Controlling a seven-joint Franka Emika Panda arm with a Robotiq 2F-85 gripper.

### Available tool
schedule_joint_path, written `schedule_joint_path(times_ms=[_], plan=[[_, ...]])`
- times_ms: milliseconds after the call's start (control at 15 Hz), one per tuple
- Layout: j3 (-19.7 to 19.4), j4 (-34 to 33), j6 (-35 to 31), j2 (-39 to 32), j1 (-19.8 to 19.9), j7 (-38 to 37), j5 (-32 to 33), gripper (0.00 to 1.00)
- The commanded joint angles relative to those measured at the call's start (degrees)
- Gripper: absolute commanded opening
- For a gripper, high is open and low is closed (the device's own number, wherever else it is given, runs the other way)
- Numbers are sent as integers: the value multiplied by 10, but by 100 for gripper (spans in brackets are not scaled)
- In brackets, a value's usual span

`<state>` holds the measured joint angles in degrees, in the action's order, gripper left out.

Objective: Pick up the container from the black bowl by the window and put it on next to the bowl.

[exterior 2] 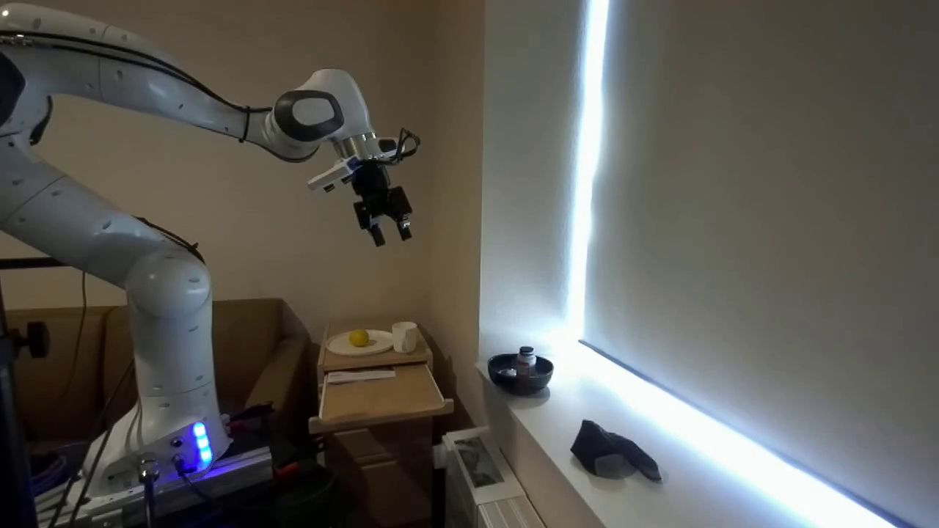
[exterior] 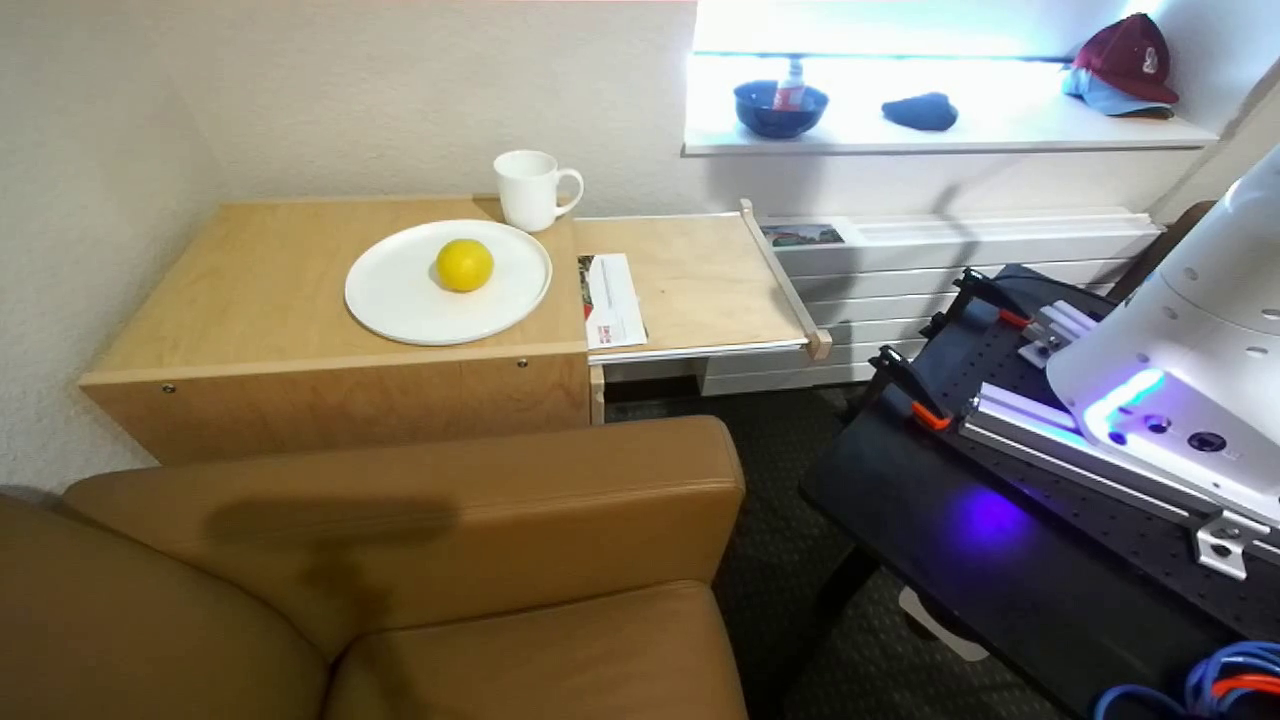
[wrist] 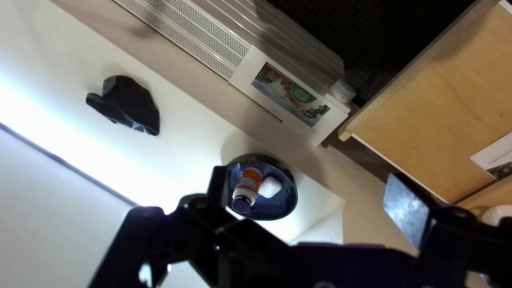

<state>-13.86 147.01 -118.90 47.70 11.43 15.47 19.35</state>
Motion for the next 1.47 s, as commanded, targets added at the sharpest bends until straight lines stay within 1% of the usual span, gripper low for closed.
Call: schedule_joint_path(times_ms=[0,133,200,333,400,467,533,600,667,733,800,933,1067,1267,1400], plan=[[32,12,-122,-92,31,-129,31,100],[30,1,-193,-163,52,-198,36,100],[19,-7,-222,-197,50,-238,49,100],[13,-30,-273,-273,69,-302,62,100],[7,-53,-279,-311,77,-326,62,100],[3,-81,-271,-348,76,-344,47,100],[15,-106,-241,-366,86,-340,8,100],[4,-116,-208,-361,70,-327,-40,100],[-20,-108,-188,-335,51,-272,-107,100],[5,-89,-236,-350,75,-313,-44,100],[-1,-102,-218,-353,69,-291,-80,100],[-6,-110,-202,-344,66,-282,-97,100],[9,-129,-233,-395,72,-353,-77,100],[11,-178,-254,-468,62,-443,-125,100],[10,-217,-272,-516,55,-509,-139,100]])
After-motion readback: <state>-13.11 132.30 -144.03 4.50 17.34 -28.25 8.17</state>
